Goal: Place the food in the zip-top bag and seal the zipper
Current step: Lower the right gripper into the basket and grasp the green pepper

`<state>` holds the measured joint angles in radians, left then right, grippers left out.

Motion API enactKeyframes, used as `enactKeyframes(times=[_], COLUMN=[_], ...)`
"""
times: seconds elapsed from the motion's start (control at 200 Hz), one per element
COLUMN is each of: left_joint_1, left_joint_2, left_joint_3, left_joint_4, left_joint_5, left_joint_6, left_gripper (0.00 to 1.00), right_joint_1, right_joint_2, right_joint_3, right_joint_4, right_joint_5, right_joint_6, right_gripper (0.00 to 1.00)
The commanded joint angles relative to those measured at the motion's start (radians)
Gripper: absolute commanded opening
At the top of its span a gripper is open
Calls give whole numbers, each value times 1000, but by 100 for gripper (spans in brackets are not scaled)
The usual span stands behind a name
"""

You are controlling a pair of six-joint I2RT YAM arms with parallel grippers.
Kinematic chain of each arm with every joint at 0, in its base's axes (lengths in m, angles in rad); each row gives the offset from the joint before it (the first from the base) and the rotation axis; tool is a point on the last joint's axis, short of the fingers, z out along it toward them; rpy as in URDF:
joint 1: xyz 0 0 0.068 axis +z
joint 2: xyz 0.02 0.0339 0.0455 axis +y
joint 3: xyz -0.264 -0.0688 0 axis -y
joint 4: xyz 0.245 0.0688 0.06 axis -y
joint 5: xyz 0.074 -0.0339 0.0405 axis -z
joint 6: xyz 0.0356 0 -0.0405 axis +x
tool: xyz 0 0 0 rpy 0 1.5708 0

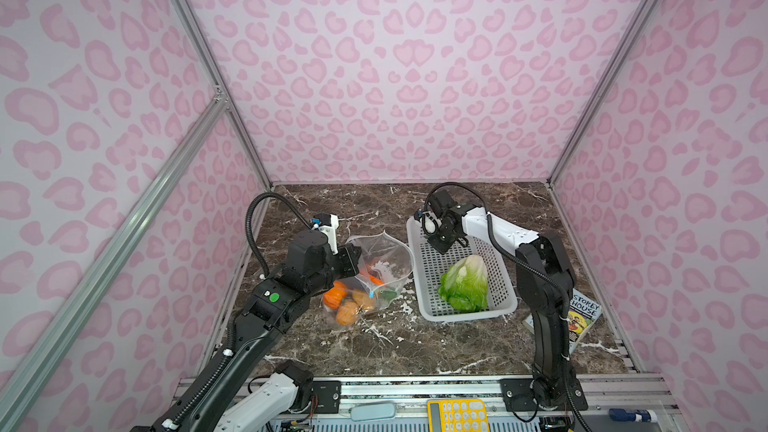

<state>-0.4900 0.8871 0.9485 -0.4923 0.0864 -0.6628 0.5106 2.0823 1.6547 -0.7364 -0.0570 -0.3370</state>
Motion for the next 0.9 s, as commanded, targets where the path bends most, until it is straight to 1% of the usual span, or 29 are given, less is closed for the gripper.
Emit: enactKeyframes(times=[0.0, 0.04, 0.12, 0.185, 0.225, 0.46, 0.675, 0.895], left_joint_1=[2, 2, 2, 2, 2, 1, 2, 2], left_joint_2=[1, 0, -3, -4, -3, 7, 13, 16], left_joint_3=[-4, -6, -8, -8, -7, 1, 5, 11], left_joint_4=[37, 37, 35, 34, 34, 30, 31, 29], left_joint_5=[1, 1, 0, -2, -3, -8, -10, -7], left_joint_6=[-3, -3, -1, 1, 2, 2, 0, 0], left_gripper=[3, 3, 3, 3, 3, 3, 3, 3], right_joint_1=[-3, -5, -9, -10, -9, -16, -41, -40], right_joint_2=[-3, 5, 18, 28, 31, 53, 98, 142], right_joint_3=[-21, -20, -12, -8, -5, -14, -1, 18], right_joint_4=[31, 34, 35, 47, 56, 125, 94, 63], right_joint_5=[23, 38, 53, 63, 71, 96, -18, -30], right_joint_6=[-9, -20, -39, -59, -67, -118, -128, -126], right_gripper=[8, 19, 35, 42, 44, 47, 47, 43])
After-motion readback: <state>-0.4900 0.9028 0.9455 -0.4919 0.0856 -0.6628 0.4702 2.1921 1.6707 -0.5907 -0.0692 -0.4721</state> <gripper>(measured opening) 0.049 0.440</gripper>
